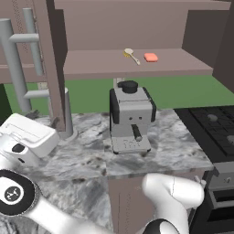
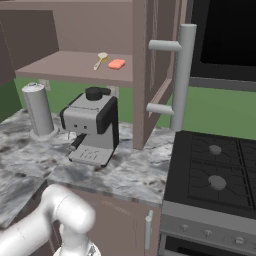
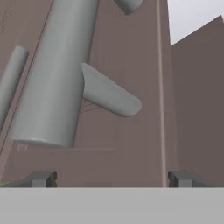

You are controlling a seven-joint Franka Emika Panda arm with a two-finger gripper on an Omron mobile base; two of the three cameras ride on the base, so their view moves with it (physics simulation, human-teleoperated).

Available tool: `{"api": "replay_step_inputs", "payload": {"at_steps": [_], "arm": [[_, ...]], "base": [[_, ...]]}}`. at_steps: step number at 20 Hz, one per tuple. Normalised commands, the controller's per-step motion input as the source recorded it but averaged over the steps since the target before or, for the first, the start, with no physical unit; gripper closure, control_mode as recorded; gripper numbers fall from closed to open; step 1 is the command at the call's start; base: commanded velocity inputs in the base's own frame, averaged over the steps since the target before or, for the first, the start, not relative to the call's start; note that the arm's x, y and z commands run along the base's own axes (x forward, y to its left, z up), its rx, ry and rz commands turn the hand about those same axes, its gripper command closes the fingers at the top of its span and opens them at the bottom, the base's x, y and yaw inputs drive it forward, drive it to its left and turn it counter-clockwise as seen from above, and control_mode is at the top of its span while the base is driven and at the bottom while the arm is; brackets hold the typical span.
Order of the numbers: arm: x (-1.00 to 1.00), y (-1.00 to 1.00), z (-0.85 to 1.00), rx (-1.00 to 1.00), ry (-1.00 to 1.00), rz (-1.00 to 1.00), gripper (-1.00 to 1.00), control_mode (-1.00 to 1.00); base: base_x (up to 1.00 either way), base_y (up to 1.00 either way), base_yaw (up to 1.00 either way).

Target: Pick up the dish brush and bar soap from the sink, and place them back in the cabinet, and close the cabinet doors.

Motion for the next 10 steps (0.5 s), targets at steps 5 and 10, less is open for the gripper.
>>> {"api": "replay_step_inputs", "payload": {"at_steps": [5, 10], "arm": [[0.48, -0.39, -0.01, 0.0, -0.03, -0.17, -1.0, -1.0], [0.45, -0.53, -0.01, 0.0, -0.02, -0.11, -1.0, -1.0]], "base": [[0.0, 0.0, 0.0], [0.0, 0.0, 0.0]]}}
